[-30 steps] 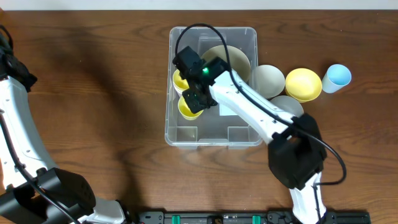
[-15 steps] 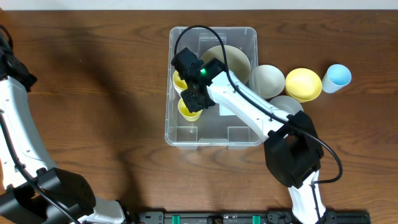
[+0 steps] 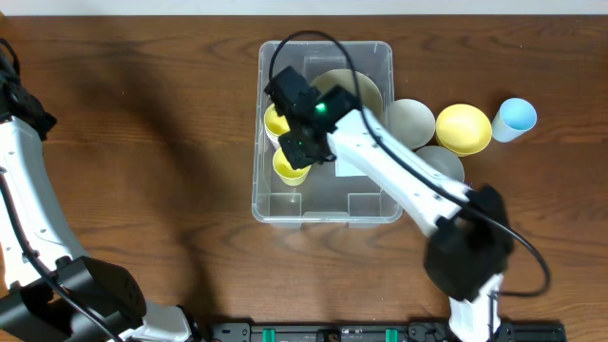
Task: Pack container
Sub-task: 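Release the yellow cup and move the right gripper back right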
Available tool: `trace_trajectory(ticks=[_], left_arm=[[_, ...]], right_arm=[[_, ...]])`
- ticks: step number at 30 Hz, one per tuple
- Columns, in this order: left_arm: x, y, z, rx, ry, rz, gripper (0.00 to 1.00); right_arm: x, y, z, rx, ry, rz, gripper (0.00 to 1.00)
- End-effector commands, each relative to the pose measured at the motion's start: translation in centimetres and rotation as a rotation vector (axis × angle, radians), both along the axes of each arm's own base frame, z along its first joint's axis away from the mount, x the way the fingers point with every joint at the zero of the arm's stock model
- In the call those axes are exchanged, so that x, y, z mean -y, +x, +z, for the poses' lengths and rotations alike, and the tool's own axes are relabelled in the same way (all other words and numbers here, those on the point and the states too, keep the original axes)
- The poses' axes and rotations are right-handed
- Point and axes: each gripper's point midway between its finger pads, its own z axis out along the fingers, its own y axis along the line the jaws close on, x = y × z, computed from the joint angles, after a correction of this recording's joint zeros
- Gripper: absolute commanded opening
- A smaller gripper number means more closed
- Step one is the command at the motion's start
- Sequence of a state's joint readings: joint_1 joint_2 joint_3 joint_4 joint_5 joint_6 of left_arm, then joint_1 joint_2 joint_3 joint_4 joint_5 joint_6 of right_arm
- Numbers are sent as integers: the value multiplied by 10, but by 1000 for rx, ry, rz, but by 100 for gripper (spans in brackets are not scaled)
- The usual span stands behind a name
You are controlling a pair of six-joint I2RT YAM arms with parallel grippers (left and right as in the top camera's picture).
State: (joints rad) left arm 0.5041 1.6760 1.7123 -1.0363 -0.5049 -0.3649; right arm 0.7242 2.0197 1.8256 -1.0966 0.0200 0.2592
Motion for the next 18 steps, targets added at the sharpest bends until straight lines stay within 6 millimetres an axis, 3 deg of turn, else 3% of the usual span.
trace_trajectory(ticks=[1,7,11,15,18], left_arm=[[-4,-2,-1,-18,12,8,98],[-4,-2,-1,-18,12,8,98],[-4,-2,-1,-18,12,8,98],[-4,-2,-1,-18,12,8,98],[-4,-2,-1,-18,12,8,98]], right_arm=[[12,1,63,132,44,-24,28],[92,6,115,238,-26,-270,32],[163,12,145,276,-22,-467,34],[245,20,166,314,-10,-689,53],[303,19,167,311,-40,-843,65]])
